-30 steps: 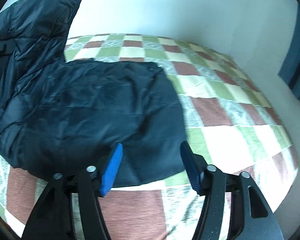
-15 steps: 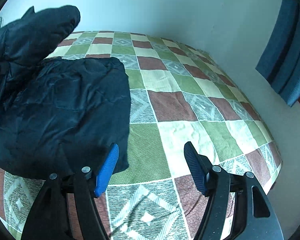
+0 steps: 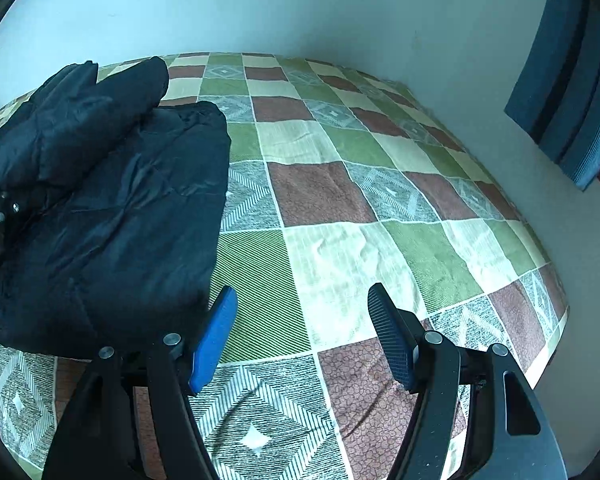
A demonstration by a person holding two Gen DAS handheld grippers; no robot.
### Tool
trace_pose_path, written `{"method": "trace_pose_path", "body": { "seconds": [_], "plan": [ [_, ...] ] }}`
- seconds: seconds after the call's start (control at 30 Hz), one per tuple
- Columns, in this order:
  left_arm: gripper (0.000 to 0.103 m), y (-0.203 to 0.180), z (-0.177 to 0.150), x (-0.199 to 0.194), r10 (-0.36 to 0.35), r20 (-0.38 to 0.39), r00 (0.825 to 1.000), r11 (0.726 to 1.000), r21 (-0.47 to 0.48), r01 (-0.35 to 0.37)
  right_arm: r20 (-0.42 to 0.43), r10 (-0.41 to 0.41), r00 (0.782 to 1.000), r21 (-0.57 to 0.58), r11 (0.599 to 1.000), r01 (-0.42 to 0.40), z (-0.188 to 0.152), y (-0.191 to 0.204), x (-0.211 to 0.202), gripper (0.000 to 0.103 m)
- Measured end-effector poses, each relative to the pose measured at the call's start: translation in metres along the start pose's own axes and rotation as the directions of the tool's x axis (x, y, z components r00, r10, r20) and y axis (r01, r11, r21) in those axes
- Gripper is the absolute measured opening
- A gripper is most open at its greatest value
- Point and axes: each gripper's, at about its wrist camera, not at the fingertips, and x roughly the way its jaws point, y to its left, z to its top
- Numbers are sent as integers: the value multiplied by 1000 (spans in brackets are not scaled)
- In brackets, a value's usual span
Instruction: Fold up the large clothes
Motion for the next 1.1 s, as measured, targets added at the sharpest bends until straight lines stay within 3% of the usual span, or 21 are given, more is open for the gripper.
{"method": "trace_pose_path", "body": {
  "seconds": [0.4, 0.57, 0.63, 0.73, 0.8, 0.87, 0.97, 1.1],
  "plan": [
    [12, -5, -2, -4, 20, 23, 1000, 1000, 14, -20, -11, 1, 1000, 1, 1000, -1, 0, -3, 0, 67],
    [25, -4, 3, -22, 11, 60, 998, 1000, -15, -10, 2, -2, 1000, -5, 1000, 2, 4, -3, -8, 67],
    [40, -1, 4, -35, -25, 85, 996, 999, -34, 28, 10, -4, 1000, -7, 1000, 4, 6, -3, -13, 67],
    [42, 6, 5, -63, -59, 135, 989, 996, -58, 67, 23, 3, 1000, -8, 1000, -2, 10, -3, -21, 67],
    [51, 11, 4, -85, -41, 182, 982, 997, -53, 52, 32, 8, 999, -13, 1000, -8, 15, -1, -25, 67],
    [53, 26, 1, -105, -23, 214, 977, 997, -65, 38, 43, 24, 999, -16, 1000, -23, 19, 2, -33, 67],
    [61, 64, -7, -128, 52, 243, 969, 989, -146, -17, 69, 68, 995, -19, 998, -66, 32, 9, -48, 67],
    [62, 116, -23, -122, 221, 203, 954, 958, -228, -174, 101, 146, 984, -32, 989, -144, 49, 25, -66, 67]
  ]
}}
